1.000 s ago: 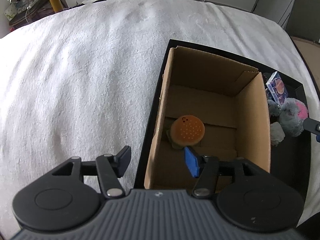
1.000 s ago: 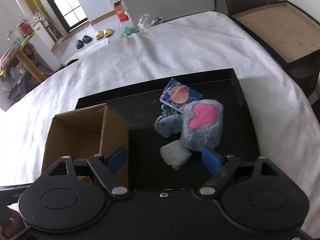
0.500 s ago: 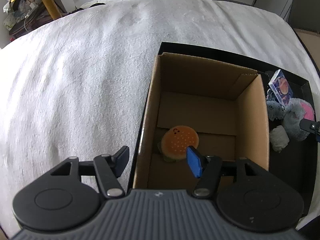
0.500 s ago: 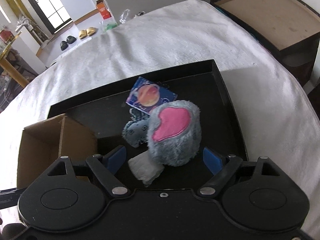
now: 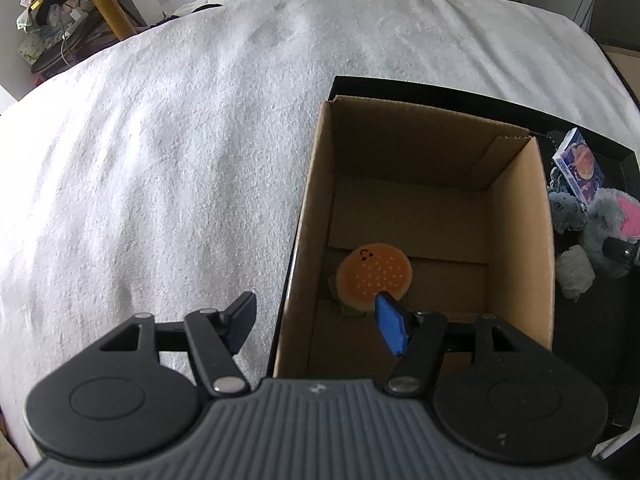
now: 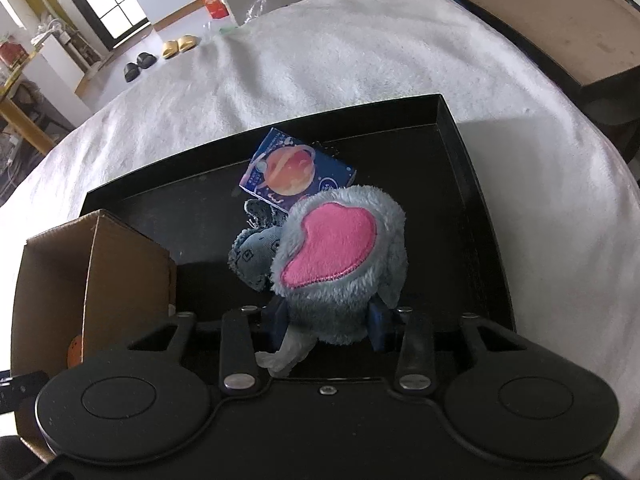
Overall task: Organize soft objects
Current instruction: 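Move the right gripper to the grey plush toy and close on it, then lift the grey plush with the right gripper into the box and release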
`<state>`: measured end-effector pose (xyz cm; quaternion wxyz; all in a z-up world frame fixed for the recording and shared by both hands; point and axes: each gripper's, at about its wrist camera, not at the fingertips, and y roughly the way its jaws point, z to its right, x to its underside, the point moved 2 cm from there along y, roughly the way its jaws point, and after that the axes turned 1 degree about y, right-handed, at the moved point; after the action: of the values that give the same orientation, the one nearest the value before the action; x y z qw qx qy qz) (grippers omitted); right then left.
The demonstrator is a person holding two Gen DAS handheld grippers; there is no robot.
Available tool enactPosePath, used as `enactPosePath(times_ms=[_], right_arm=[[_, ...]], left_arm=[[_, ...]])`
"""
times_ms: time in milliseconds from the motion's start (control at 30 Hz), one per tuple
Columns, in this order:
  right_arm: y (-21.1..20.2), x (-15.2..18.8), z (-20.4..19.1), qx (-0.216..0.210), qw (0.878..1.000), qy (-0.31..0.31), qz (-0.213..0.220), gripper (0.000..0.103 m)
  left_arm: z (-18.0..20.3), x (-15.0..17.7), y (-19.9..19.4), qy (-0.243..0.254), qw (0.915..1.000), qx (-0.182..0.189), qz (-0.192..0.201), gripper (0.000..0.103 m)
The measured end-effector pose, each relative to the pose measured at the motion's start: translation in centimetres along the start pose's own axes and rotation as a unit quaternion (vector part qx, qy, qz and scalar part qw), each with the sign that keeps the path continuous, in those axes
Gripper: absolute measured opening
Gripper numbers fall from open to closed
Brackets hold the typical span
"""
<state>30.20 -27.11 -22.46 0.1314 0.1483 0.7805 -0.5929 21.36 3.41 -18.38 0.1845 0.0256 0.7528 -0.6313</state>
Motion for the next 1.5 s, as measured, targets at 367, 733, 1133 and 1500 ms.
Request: enactPosePath(times_ms=[367,733,1133,1500], right_arm=[[-2.3,0.1,-0.4,-0.008,1.0,0.004,0.019,0.035],[-5.4,-0.4,-2.6,-0.028,0.998,-0.012,0.049,0.035],[-8.6,-0.7,-6.0,-0.05,0.995,-0.048,0.074,0.035],[-10.1,-0.9,-10.3,-0.068,0.99,-0.094,0.077,0.035]], left_arm=[[-0.4,0.3,-0.5,-0.004,1.0,0.005,0.0,0.064],[-1.5,0.7,-1.8,-0.011,0.9991,0.034,0.025,0.062],[-2.1,1.2,-1.6,-0.025,0.9967,0.073,0.026,0.049],[-3.3,1.4,-0.9,-0.038,0.9941,0.098,0.025,0.034]])
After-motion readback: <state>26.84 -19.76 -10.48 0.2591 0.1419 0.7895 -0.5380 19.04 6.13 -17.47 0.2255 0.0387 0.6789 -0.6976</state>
